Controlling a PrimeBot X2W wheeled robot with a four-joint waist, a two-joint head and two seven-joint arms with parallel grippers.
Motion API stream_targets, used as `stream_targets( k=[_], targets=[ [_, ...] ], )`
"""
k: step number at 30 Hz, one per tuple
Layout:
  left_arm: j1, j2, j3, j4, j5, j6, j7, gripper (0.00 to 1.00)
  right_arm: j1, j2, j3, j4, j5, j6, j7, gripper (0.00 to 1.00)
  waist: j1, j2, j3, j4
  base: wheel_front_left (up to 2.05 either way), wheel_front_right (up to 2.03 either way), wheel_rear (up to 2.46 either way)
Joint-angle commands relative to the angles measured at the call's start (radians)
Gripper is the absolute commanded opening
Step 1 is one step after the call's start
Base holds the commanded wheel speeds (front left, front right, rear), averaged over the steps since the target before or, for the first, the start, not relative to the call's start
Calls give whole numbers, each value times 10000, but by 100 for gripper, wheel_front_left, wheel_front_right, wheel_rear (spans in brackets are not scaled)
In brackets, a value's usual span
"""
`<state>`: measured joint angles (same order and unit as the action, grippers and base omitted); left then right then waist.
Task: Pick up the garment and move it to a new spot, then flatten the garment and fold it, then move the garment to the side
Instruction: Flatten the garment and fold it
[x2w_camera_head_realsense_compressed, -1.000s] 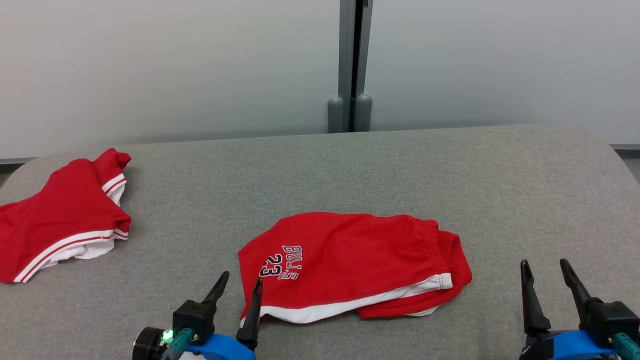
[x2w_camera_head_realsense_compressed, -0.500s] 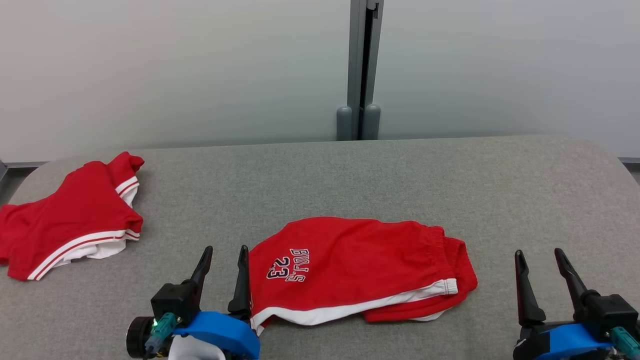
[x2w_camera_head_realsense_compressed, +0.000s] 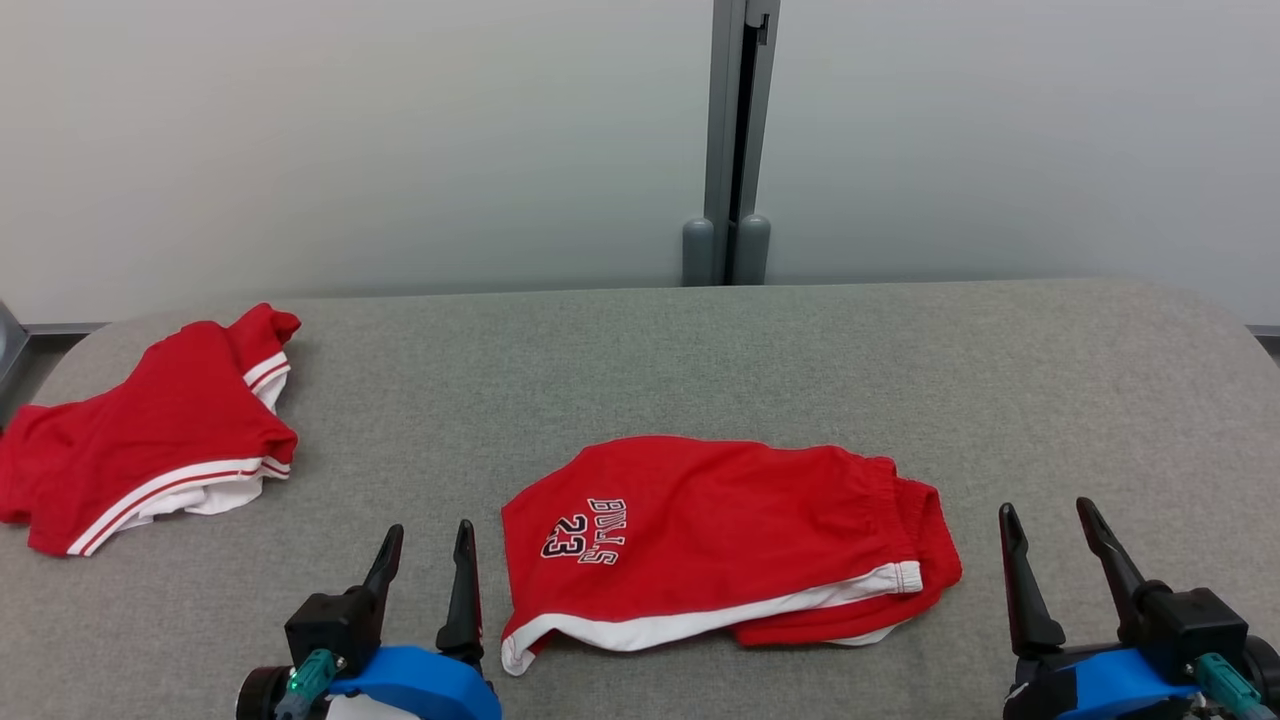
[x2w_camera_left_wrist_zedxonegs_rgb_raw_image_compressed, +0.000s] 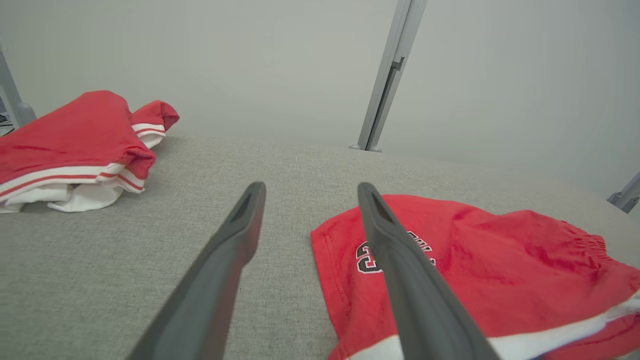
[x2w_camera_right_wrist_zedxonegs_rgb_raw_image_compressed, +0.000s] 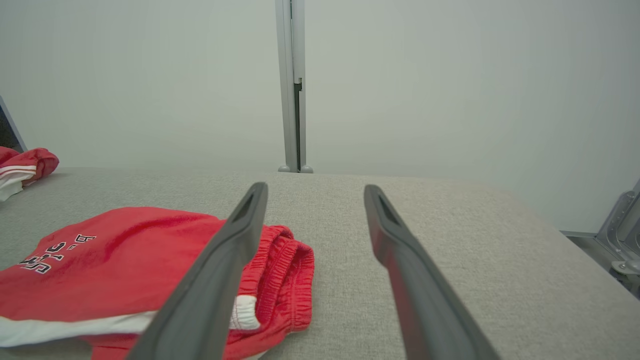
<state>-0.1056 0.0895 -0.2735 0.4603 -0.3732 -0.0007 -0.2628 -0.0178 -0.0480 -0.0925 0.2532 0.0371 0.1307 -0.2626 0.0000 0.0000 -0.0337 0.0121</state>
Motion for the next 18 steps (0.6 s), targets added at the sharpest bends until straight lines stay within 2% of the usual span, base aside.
stream_targets(
  k=[1,9,18],
  targets=[
    [-38,-53,88,68,128,-105,-29,100,-89,-46,15,46,-27,1,-34,100,0,0,21,2,0,0,0],
    [-70,-143,278,155,359,-233,-28,100,-48,-45,-49,215,-193,1,-34,100,0,0,98,9,0,0,0],
    [-182,-241,398,308,607,-380,-30,100,-363,-43,453,1974,-1249,1,289,100,0,0,266,291,0,0,0]
  ],
)
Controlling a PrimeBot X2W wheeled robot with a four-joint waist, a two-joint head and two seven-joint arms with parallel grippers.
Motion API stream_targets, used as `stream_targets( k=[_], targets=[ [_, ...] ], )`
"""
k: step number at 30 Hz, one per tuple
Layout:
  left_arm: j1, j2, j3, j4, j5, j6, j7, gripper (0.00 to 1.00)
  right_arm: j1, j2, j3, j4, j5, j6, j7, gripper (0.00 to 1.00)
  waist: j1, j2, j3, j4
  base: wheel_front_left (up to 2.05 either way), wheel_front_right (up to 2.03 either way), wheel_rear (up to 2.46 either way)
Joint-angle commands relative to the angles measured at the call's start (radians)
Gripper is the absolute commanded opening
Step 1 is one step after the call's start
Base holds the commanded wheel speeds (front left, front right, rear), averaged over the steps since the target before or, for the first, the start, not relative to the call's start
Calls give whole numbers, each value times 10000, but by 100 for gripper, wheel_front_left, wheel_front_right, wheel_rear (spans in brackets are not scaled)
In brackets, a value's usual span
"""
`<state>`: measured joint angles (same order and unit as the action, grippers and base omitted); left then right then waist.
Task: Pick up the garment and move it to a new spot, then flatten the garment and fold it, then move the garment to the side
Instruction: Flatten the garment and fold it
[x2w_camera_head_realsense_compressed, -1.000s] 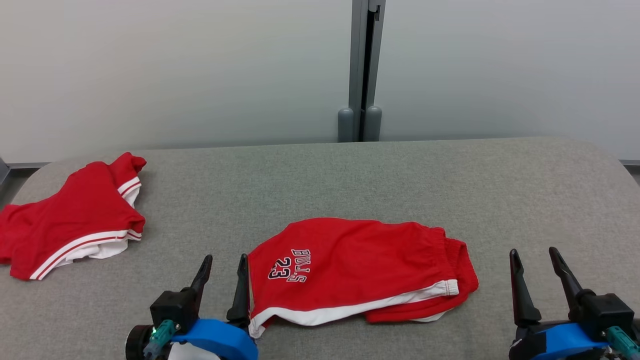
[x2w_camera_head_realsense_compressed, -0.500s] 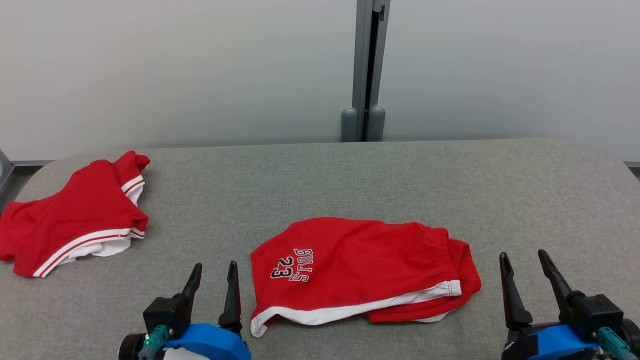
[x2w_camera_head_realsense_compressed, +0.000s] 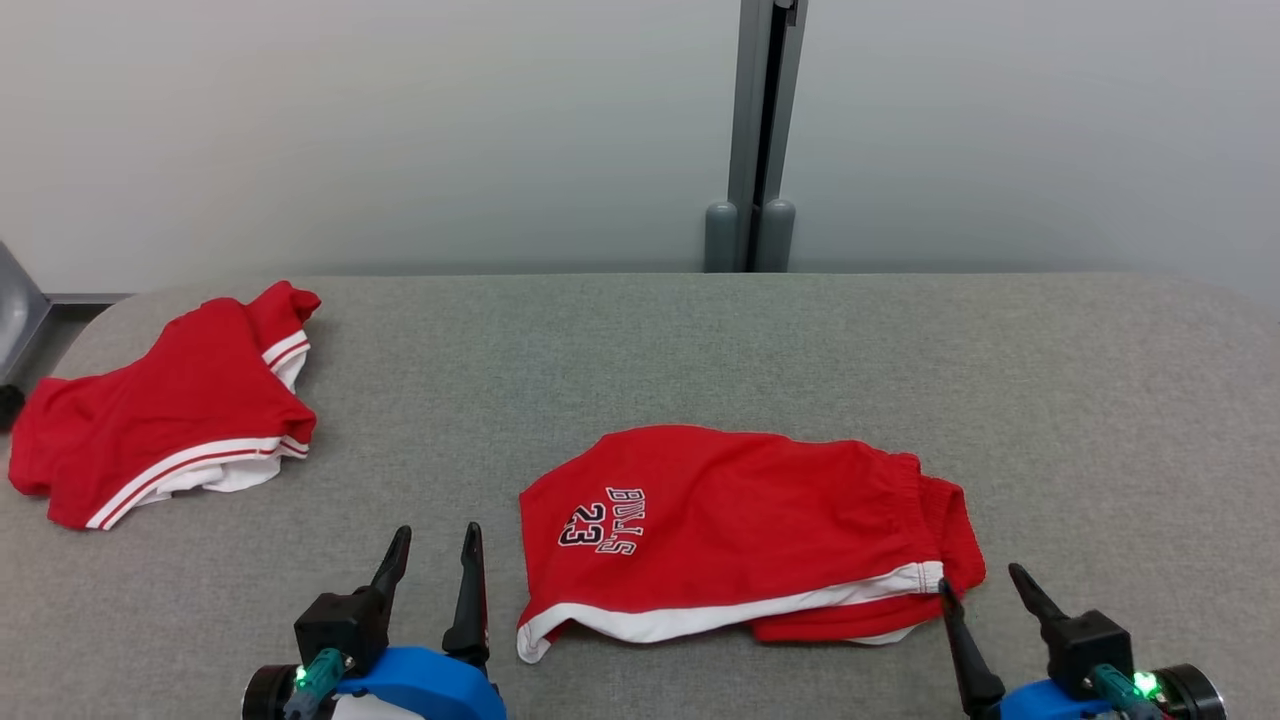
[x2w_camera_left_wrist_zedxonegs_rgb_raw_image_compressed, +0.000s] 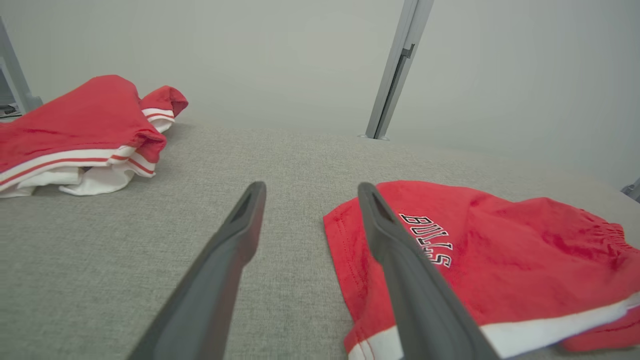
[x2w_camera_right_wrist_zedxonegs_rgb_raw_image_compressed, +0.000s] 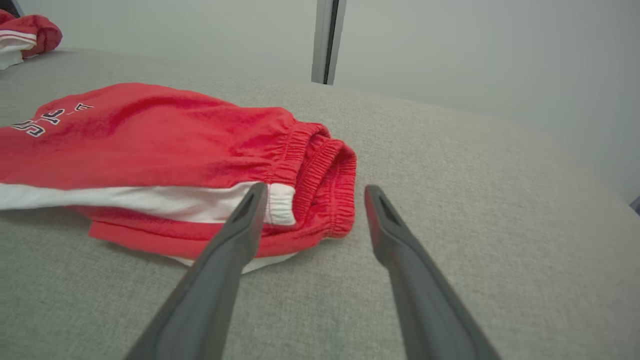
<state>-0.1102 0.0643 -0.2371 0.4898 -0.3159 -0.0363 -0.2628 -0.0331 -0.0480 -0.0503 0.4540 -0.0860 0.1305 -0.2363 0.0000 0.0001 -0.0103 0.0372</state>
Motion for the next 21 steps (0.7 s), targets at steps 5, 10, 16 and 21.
stream_targets(
  k=[5,10,16,21],
  targets=[
    [-147,-25,137,95,116,-58,-30,100,-574,-48,322,670,-608,3,296,100,0,-1,143,318,0,0,0],
    [-91,-53,153,244,163,-140,-30,100,-1021,-46,306,1314,-1022,5,563,100,0,-1,283,594,0,0,0],
    [17,-80,-234,913,88,-377,66,100,-1379,-46,288,1761,-1023,3,720,40,0,-1,397,727,0,0,0],
    [-75,-122,-710,1471,-415,-714,582,100,-1554,-46,389,1958,-880,3,875,4,0,-1,460,689,0,0,0]
  ],
)
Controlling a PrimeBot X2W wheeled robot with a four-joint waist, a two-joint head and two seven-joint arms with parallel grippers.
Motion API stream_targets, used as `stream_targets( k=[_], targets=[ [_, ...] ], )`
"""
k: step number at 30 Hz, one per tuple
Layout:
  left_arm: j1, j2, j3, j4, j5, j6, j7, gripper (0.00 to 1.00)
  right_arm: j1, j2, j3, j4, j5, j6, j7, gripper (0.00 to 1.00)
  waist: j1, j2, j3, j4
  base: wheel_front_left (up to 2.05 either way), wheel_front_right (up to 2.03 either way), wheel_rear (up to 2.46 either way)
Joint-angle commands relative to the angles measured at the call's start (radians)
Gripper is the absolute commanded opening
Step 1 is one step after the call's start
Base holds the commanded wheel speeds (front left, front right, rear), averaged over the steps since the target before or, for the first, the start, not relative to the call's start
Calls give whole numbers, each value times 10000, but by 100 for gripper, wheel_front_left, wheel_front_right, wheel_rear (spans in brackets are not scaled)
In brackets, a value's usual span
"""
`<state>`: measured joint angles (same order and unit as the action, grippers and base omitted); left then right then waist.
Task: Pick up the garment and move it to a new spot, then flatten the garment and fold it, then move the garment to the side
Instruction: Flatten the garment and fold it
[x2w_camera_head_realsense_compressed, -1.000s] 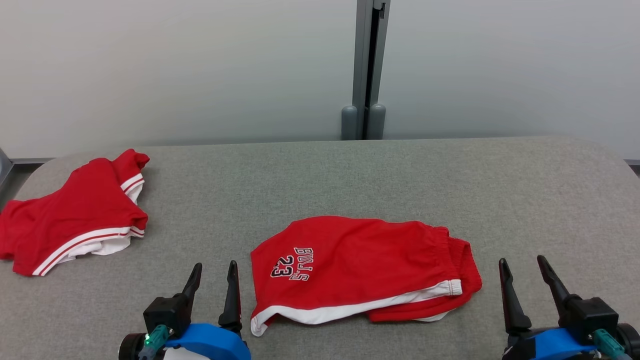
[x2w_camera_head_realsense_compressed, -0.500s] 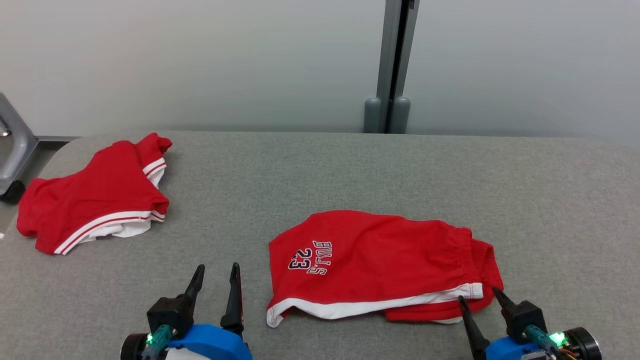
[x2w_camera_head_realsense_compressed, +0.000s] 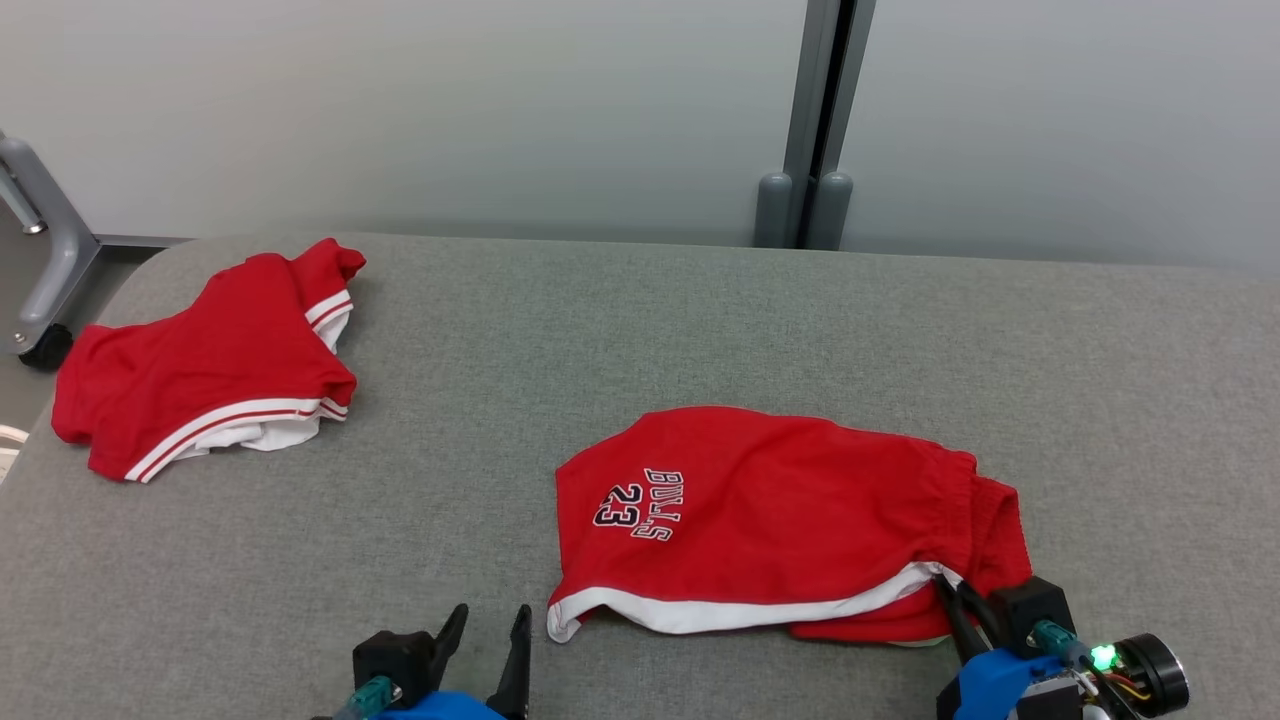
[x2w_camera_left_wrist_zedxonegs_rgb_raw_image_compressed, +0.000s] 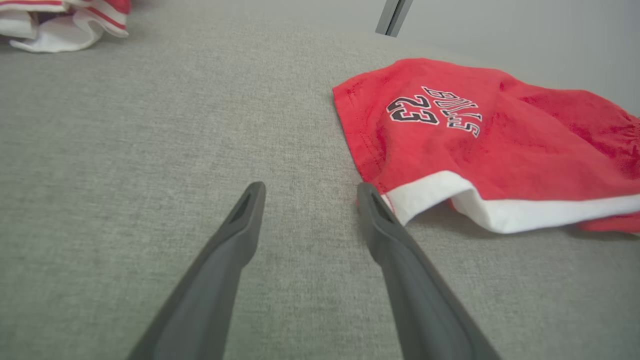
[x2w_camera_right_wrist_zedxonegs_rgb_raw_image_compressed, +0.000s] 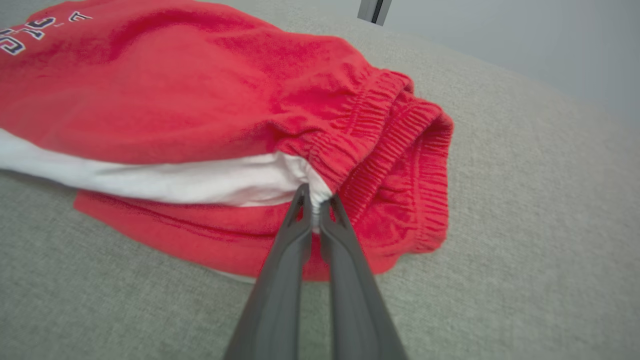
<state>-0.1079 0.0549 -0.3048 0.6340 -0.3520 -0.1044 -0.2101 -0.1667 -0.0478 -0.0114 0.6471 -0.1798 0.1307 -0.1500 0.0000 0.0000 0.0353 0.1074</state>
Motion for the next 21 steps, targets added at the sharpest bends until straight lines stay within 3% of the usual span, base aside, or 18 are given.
stream_targets(
  k=[1,2,9,18,19,20,21],
  targets=[
    [-125,-31,-168,84,-201,-96,200,100,-234,-48,23,45,60,1,19,4,0,0,18,-37,0,0,0],
    [-143,-37,-267,139,-376,-142,361,100,-261,-47,56,82,63,1,23,0,0,0,38,-65,0,0,0],
    [-386,-43,-979,343,-1480,-280,1023,100,-537,-50,49,192,-85,1,-200,0,0,0,200,-242,0,0,0],
    [-889,-19,-1938,742,-2316,-286,1092,100,-735,-50,26,355,-92,1,-396,0,0,0,313,-453,0,0,0],
    [-920,8,-2005,783,-2357,-286,978,88,-740,-50,23,371,-88,1,-396,0,0,0,304,-461,0,0,0],
    [-951,27,-2044,839,-2394,-287,879,51,-741,-48,22,386,-80,1,-422,0,0,0,296,-470,0,0,0],
    [-981,37,-2090,894,-2440,-286,794,45,-741,-50,23,403,-71,1,-451,0,0,0,286,-477,0,0,0]
  ],
)
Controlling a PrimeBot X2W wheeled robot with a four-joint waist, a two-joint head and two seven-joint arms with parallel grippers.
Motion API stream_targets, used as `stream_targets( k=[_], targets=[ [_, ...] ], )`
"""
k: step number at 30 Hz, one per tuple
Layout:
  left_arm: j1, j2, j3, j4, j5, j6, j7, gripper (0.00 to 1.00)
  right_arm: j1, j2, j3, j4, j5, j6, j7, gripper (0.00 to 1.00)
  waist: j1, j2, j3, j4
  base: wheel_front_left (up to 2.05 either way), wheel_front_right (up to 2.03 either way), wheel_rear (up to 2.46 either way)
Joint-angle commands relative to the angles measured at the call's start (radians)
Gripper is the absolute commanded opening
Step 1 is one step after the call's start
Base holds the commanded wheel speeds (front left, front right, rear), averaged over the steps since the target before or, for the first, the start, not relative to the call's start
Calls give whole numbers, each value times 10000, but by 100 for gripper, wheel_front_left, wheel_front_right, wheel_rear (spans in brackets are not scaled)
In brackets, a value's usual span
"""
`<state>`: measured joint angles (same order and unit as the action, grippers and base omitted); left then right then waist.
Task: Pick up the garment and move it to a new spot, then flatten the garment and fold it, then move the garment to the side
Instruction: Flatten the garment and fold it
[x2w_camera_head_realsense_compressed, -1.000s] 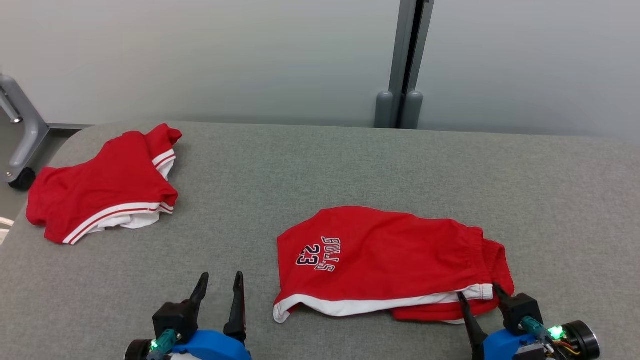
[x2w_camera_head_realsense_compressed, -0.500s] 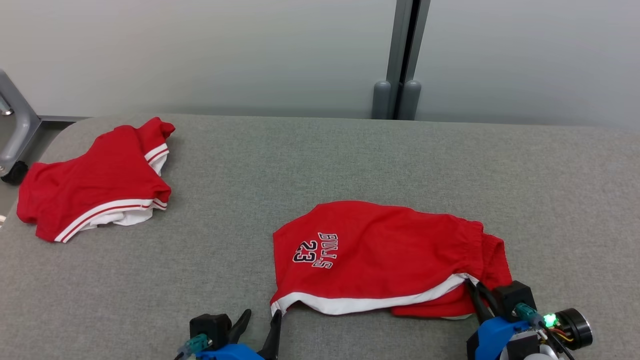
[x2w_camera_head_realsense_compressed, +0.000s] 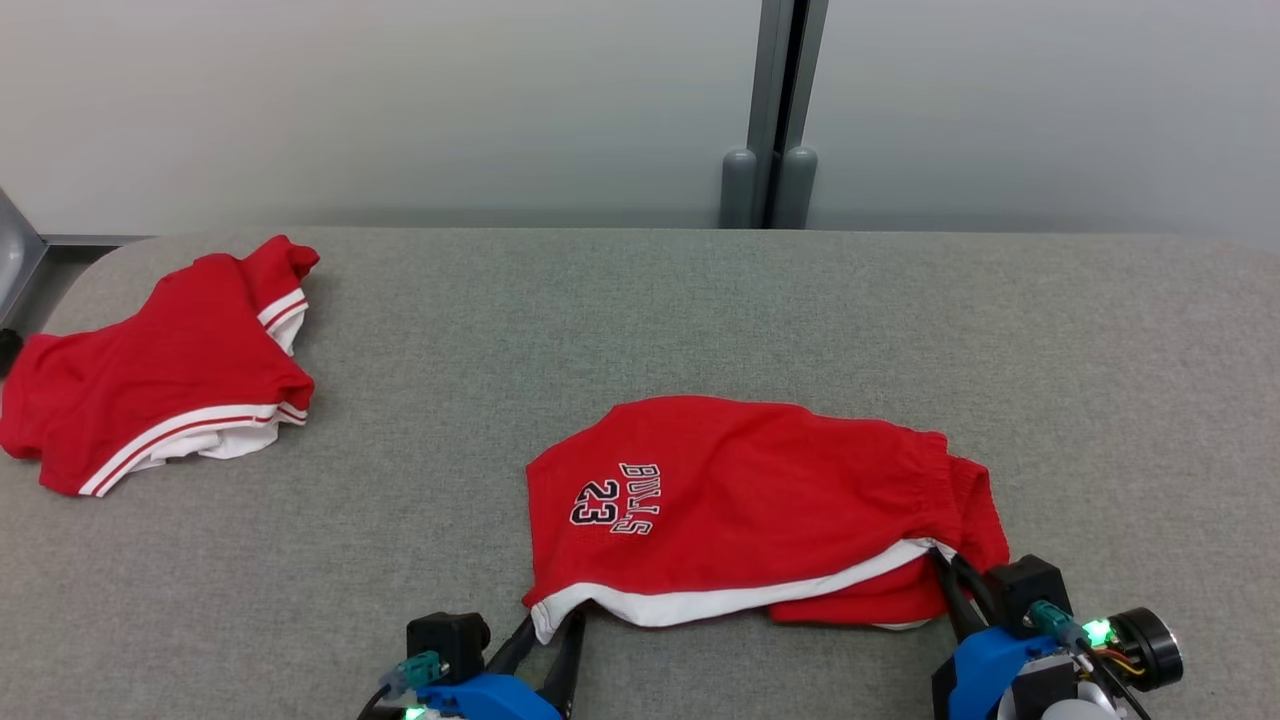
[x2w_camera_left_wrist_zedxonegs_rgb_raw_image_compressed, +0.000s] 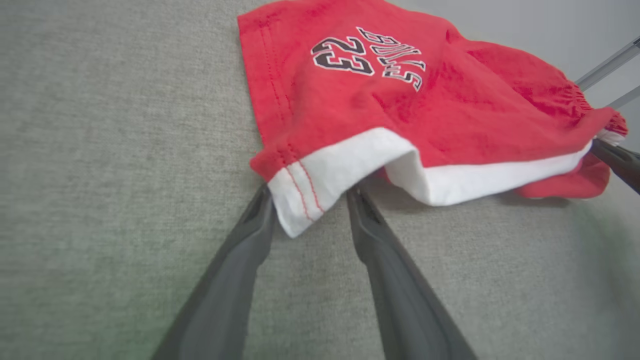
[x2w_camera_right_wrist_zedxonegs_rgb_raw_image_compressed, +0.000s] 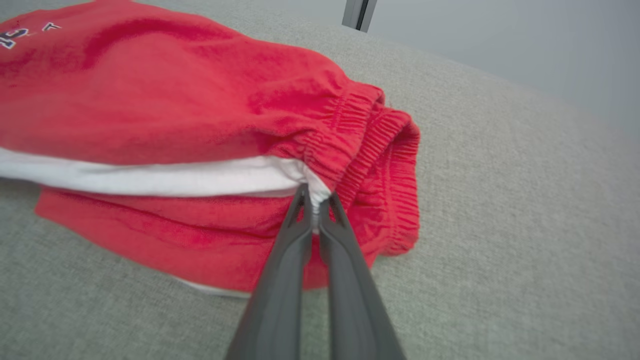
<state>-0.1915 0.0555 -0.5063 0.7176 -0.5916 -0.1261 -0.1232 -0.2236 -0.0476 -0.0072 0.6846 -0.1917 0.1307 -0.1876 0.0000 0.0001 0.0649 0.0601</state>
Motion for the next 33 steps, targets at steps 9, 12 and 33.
stream_targets(
  k=[9,12,33],
  targets=[
    [-516,210,-277,527,4,-69,-1039,0,-97,-52,24,116,236,1,-336,0,0,-1,-218,-2,0,0,0],
    [-614,250,-247,463,201,-48,-1297,0,-73,-52,-13,6,376,1,-472,0,0,-1,-329,-28,0,0,0],
    [-1223,2191,1152,-5982,2323,673,-1265,0,472,-318,-15,-5926,1529,1,-166,0,0,-1,-1178,-729,0,0,0]
  ],
)
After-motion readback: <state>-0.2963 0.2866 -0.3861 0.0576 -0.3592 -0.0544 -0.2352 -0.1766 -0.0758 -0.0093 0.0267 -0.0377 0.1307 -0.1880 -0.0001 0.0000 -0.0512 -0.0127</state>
